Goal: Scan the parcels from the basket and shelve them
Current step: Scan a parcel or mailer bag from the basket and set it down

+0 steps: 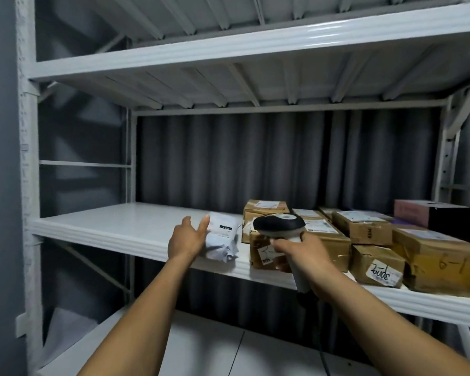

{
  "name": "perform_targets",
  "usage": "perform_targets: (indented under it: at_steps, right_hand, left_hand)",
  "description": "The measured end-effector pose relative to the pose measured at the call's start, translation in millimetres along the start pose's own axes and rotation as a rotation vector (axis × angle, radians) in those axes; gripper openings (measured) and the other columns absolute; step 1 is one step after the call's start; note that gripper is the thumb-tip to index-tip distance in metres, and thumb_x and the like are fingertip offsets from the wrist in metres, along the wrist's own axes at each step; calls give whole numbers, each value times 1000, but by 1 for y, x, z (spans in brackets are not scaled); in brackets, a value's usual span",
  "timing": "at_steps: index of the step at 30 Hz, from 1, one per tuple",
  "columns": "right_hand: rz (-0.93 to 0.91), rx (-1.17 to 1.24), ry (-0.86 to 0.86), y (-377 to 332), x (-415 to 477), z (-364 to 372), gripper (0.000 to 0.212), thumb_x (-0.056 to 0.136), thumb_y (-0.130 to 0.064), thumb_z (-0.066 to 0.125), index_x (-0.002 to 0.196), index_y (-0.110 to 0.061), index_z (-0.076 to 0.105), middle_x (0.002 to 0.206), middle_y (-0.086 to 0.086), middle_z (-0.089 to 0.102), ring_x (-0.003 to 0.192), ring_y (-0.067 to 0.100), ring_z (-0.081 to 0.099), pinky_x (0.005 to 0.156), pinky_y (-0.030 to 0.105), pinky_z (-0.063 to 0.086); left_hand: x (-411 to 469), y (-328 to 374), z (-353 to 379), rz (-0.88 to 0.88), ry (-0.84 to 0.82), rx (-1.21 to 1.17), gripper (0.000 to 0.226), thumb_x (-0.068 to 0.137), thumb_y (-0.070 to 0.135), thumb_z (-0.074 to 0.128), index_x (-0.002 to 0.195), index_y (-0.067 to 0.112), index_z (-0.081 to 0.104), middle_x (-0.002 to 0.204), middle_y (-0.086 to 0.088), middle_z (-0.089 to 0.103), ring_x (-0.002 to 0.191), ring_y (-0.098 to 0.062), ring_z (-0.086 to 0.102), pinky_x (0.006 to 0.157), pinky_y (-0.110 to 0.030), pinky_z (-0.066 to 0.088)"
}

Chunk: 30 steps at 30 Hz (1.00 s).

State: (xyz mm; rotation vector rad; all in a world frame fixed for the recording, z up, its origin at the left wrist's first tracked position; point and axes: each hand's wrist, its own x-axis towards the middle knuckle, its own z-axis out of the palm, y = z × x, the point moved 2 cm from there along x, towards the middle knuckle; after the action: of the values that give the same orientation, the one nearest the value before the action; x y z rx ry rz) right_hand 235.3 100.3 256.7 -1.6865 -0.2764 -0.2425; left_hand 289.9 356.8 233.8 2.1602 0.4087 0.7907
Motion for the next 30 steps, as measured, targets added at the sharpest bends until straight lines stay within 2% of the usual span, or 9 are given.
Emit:
perform_targets:
  at_steps: [4,8,9,11,14,17,21,25,30]
  right_hand:
    - [-16,-33,10,4,3,0,9,81,-13,76,86,-15,67,89,11,74,81,29,73,78,44,60]
    - [-16,-27,21,6,2,-3,11,81,-13,76,89,-13,69,89,11,75,80,29,73,74,43,60]
    - [-17,-34,23,6,2,-2,11,81,-14,76,89,-13,69,89,11,74,81,29,72,75,45,61]
    - [-24,-52,26,6,1,-2,9,80,-14,76,86,-15,69,90,11,74,82,29,72,75,47,61]
    - [-28,-83,41,7,3,-5,9,79,-17,77,84,-16,69,88,9,75,82,27,72,77,48,60]
    - [-15,-128,57,10,7,-10,14,77,-24,78,85,-17,70,87,5,75,83,25,72,82,48,58]
    - [-7,-137,72,12,17,-16,40,58,-42,77,85,-14,70,84,6,75,81,27,72,80,51,58]
    - [-30,-174,59,14,23,-20,22,75,-30,77,87,-13,69,83,7,75,81,27,71,82,47,58]
    - [-28,-190,23,8,13,-26,14,80,-23,74,86,-11,68,78,8,75,72,25,72,78,45,60]
  left_hand:
    - [-30,-11,0,383,192,189,51,98,43,44,135,9,53,138,-18,49,124,-37,46,101,-44,41]
    - [-67,-21,22,693,121,430,57,88,49,39,124,12,63,129,-19,58,116,-37,57,94,-47,50]
    - [-71,-21,28,684,81,502,60,88,52,39,130,13,59,136,-20,53,122,-39,53,100,-50,46]
    - [-67,-20,37,590,-19,590,69,93,58,38,149,18,34,156,-20,25,143,-38,25,116,-50,24]
    - [-47,-13,47,497,-154,604,77,95,59,36,155,21,5,162,-10,-5,149,-30,-5,120,-43,3]
    - [-23,-4,58,494,-261,611,81,95,59,38,155,17,2,162,-9,-6,149,-29,-5,120,-42,5]
    - [5,-1,69,521,-368,648,87,92,66,35,155,16,4,162,-5,-6,150,-24,-4,120,-47,10]
    - [19,1,71,496,-391,632,88,90,72,27,155,17,5,163,0,-1,150,-19,-1,120,-50,10]
    - [-2,5,59,466,-416,660,84,92,68,31,155,19,6,163,1,-3,150,-19,0,120,-47,10]
